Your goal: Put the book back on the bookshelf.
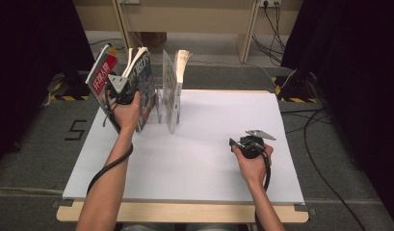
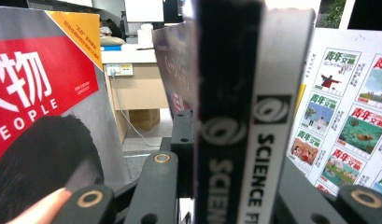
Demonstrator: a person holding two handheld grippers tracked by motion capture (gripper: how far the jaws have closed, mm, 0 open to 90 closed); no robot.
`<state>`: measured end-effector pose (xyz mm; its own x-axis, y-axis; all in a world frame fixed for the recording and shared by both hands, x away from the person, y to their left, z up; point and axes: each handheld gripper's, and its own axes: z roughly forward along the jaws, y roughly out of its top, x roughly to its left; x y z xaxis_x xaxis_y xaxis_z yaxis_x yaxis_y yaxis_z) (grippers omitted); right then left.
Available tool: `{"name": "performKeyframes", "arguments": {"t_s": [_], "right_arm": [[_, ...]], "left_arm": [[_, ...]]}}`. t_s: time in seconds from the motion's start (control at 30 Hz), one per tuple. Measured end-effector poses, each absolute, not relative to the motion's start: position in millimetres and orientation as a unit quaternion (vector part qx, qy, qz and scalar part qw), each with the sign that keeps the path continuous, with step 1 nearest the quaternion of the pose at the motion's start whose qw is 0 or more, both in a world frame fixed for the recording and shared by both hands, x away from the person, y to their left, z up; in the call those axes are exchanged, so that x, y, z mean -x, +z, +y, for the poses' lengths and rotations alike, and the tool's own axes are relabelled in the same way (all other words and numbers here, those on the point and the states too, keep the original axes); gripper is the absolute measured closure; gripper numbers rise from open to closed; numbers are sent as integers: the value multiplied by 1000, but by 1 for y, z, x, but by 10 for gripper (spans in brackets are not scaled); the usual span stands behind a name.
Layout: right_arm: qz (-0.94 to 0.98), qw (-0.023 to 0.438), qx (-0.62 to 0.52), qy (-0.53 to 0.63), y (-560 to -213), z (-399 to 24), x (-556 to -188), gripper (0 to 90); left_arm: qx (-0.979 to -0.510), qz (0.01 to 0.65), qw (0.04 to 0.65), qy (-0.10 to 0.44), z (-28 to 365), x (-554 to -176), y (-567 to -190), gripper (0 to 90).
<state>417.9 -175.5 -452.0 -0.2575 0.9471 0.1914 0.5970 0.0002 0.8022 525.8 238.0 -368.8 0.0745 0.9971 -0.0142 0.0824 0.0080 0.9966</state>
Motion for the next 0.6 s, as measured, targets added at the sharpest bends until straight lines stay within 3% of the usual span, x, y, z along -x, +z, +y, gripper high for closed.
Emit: {"name": "performKeyframes", "arguments": {"t_s": [0.37,0.6], "right_arm": [[677,211,-571,414,-452,-174,-417,518],[677,210,-571,413,-453,-173,-417,518]], "left_arm": [[-525,511,498,464,242,-520,-373,746],[-526,510,495,467,241,-515,-368,595]]}}
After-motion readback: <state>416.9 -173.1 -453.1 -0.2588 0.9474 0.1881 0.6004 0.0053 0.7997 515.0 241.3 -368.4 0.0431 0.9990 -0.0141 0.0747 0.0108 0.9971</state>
